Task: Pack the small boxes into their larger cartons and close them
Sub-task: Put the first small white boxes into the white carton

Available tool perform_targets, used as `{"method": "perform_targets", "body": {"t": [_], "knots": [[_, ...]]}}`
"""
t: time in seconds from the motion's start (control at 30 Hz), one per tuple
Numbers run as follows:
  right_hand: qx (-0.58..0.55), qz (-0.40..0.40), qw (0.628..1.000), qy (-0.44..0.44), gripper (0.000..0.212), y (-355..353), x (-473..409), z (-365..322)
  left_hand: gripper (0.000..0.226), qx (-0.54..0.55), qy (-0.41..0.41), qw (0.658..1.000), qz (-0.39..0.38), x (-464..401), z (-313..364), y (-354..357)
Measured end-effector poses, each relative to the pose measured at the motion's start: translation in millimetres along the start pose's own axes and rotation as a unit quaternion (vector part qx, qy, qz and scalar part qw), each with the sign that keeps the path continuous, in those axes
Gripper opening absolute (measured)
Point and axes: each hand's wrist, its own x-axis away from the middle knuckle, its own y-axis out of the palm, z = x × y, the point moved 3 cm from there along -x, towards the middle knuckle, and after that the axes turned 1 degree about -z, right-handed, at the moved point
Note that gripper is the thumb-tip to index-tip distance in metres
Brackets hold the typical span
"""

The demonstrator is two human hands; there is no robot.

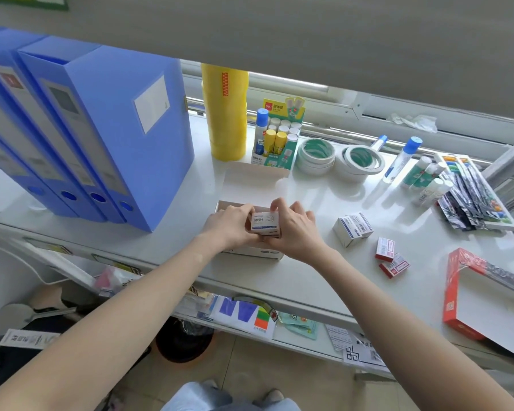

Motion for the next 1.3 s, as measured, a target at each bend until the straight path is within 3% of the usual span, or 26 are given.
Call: {"method": "perform_targets", "body": {"t": [0.17, 0.27, 0.4, 0.47, 0.73, 1.1, 1.3], "knots": [[-0.054, 0.03, 0.998, -0.001, 0.053, -5.2, 4.0, 7.3, 0.046, 0.005, -0.03, 0.999, 0.016, -3.8, -0.2, 3.9], [-0.067, 0.044, 0.996, 0.03, 0.064, -8.5, 2.9, 14.5, 0.044, 0.014, -0.05, 0.999, 0.012, -5.8, 0.6, 5.4], [-0.161, -0.051, 0.979, 0.116, 0.091, -2.5, -3.7, 23.2, 0.052, 0.019, -0.054, 0.998, -0.024, -6.6, 5.3, 6.3], [-0.197, -0.078, 0.968, 0.137, 0.094, -2.3, -6.2, 22.4, 0.046, 0.027, -0.062, 0.997, -0.028, -7.6, 6.6, 6.5], [-0.209, -0.046, 0.97, 0.116, 0.061, -7.8, -9.7, 12.6, 0.032, 0.104, -0.092, 0.989, 0.048, -4.9, 7.3, 9.3], [-0.126, -0.036, 0.985, 0.111, 0.036, -6.3, -11.6, 13.6, 0.022, -0.061, -0.067, 0.994, 0.066, -7.8, 18.7, 7.6], [-0.128, -0.044, 0.983, 0.123, 0.032, -4.4, -11.7, 11.6, 0.022, -0.029, -0.073, 0.996, 0.051, -6.9, 16.5, 10.9]]}}
